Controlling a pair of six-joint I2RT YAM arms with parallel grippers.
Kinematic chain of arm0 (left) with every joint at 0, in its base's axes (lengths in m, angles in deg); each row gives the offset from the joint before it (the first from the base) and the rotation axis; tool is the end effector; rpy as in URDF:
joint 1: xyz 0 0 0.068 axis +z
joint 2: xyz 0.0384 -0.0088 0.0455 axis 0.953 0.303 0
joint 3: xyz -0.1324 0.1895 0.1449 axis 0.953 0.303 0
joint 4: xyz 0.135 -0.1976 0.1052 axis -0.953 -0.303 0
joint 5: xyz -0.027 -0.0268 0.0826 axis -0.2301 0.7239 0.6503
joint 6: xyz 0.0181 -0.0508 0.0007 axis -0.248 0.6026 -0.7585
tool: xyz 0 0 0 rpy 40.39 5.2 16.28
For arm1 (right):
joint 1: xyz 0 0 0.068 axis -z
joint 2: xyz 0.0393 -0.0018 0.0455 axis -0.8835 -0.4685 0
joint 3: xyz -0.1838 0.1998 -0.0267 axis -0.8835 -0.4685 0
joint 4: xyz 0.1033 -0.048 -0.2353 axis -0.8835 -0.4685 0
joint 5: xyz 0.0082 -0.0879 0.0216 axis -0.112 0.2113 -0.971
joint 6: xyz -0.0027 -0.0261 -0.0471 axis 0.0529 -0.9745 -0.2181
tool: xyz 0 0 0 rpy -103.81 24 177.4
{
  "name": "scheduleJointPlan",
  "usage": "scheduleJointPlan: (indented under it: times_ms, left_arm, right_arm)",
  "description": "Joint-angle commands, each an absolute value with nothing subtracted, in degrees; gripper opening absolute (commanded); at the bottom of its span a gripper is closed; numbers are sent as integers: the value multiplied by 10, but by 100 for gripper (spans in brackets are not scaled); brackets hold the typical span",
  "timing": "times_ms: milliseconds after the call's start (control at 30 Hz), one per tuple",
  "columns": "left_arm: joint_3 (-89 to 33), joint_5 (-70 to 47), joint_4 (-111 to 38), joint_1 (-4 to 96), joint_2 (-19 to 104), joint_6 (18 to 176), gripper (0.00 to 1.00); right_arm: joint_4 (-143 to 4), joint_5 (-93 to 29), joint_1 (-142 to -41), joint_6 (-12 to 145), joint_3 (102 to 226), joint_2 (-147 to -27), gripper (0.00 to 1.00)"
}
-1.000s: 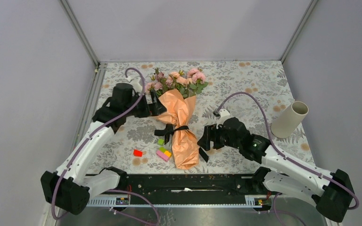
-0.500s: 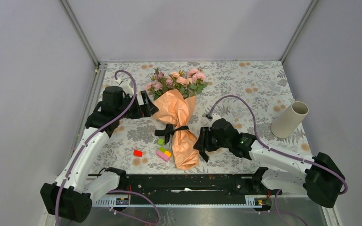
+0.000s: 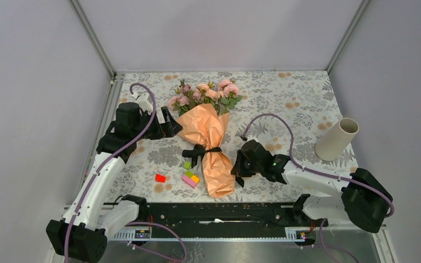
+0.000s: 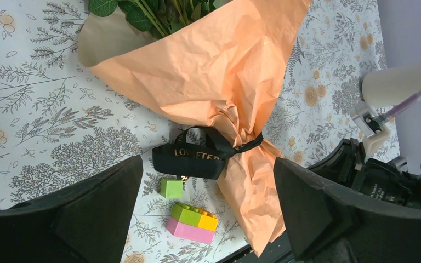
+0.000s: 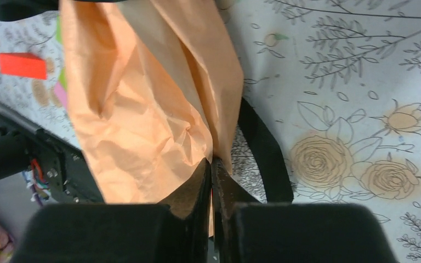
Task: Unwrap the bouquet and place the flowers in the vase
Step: Place the fake flower at the center of the board.
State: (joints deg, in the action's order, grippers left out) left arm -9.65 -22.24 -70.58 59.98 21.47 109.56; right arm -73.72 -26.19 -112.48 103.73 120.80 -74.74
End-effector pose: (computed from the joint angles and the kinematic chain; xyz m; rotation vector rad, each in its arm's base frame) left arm 0.1967 -0.0551 0.3266 -0.0213 2.1992 -0.7224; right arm 0.1518 0.1853 0.1893 -0.1543 2.4556 0.8434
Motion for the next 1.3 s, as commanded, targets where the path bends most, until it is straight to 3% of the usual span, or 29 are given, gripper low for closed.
scheduleJointPlan:
  times_ms: [0,167,233,333,600,767,967,1267]
  left_arm:
    - [-96,-239,-683,604,203,1088,97]
    - [-95,-240,-683,605,207,1088,97]
    - [-94,-241,-684,606,208,1088,97]
    - [-95,-244,-683,609,210,1088,97]
    - [-92,-224,-684,625,214,1087,97]
    - [-88,-237,-679,642,230,1092,97]
    - [-79,-231,-674,647,222,1094,97]
    - [-73,-225,-664,652,218,1096,97]
  right_arm:
    - [-756,-212,-1129,1043,1208,-771,4]
    - [-782,-203,-1129,1030,1230,-783,5]
    - [-808,-189,-1129,1019,1241,-776,13]
    - [-863,-160,-1130,1000,1269,-753,32]
    - [-969,-109,-1129,934,1354,-696,53]
    - [-970,-129,-1132,917,1424,-729,57]
    - [-871,-125,-1185,945,1436,-786,60]
    - [-784,-125,-1241,970,1429,-891,43]
